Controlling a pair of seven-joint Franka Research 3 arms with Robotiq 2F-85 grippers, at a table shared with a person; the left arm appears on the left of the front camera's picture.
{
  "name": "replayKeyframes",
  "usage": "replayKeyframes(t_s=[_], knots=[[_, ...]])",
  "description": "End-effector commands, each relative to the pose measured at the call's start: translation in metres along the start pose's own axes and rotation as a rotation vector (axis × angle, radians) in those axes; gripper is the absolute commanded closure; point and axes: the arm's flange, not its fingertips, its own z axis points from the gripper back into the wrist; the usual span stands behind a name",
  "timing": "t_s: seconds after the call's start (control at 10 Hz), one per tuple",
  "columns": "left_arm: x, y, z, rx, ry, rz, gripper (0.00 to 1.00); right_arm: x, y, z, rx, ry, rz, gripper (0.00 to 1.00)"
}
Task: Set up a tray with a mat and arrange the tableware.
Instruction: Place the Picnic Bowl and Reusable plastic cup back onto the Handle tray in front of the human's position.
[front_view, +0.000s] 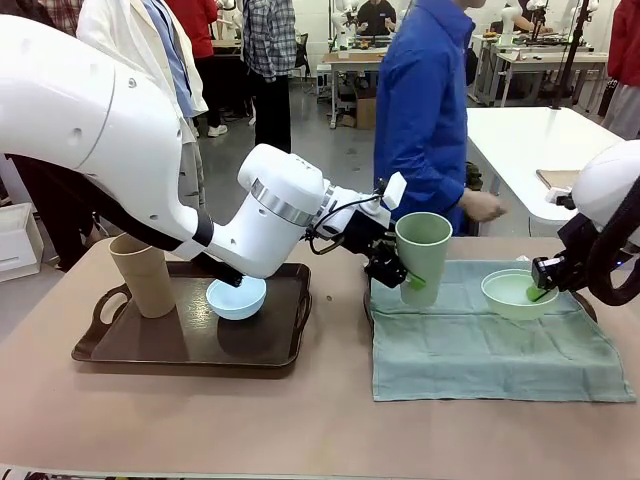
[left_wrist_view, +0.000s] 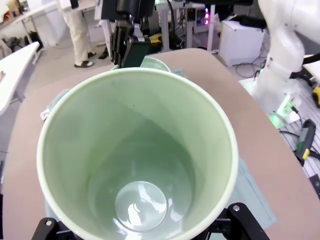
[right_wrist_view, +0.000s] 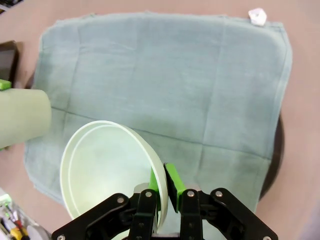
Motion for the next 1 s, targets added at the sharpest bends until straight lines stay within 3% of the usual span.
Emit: replayKeyframes(t_s=[0.0,0.3,0.9], knots=[[-0.013,0.005,-0.008,0.008,-0.012,-0.029,0.16,0.012,-0.01,-0.023,0.046,-0.075,0.032,0.92],[-0.023,0.011,-0.018,0.008,-0.011,-0.048,0.16,0.017,-0.019,-0.045,0.102,-0.138,0.059,0.92],[-0.02,0.016,-0.028,0.008,0.005,-0.07,0.16,0.016,-0.032,-0.065,0.094,-0.136,0.021,0.92]])
